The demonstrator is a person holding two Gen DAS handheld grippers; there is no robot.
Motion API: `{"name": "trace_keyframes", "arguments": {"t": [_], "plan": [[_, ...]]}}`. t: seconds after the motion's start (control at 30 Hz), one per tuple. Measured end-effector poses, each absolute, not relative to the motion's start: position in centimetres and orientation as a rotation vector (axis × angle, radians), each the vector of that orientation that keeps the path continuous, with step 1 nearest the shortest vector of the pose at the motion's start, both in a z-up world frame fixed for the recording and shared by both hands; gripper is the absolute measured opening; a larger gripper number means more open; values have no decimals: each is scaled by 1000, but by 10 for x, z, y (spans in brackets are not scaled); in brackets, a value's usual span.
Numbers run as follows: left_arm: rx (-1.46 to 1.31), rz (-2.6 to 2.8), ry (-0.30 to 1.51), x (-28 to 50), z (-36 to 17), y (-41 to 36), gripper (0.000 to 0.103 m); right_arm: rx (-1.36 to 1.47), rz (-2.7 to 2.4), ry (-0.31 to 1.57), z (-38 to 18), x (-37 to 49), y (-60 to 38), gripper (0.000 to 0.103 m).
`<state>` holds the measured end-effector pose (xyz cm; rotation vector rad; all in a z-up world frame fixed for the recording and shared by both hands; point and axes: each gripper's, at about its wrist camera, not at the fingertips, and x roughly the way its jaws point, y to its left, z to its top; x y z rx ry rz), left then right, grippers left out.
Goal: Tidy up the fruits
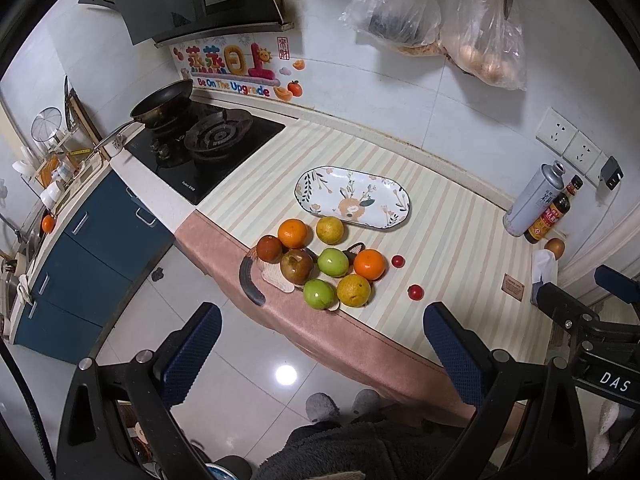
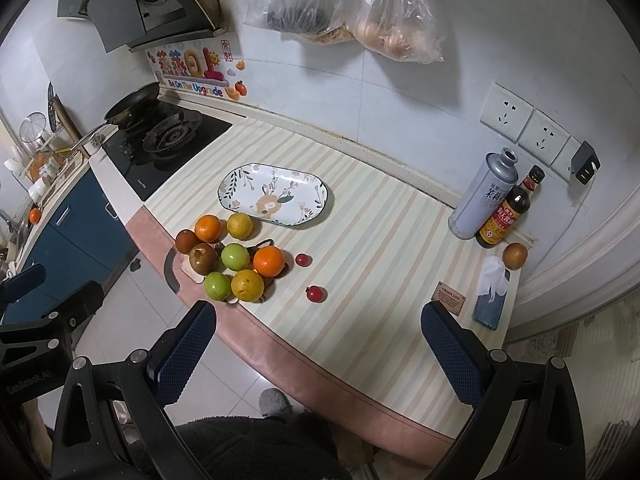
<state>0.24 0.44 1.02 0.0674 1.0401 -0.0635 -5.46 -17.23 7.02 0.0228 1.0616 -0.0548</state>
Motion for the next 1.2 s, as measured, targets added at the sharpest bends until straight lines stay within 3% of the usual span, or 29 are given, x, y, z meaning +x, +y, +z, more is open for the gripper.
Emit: {"name": "trace_keyframes", "arguments": {"t": [1.2], "plan": [[53, -33, 1016, 6, 14, 5, 103, 94, -27, 1035, 72, -51, -186, 103]]}}
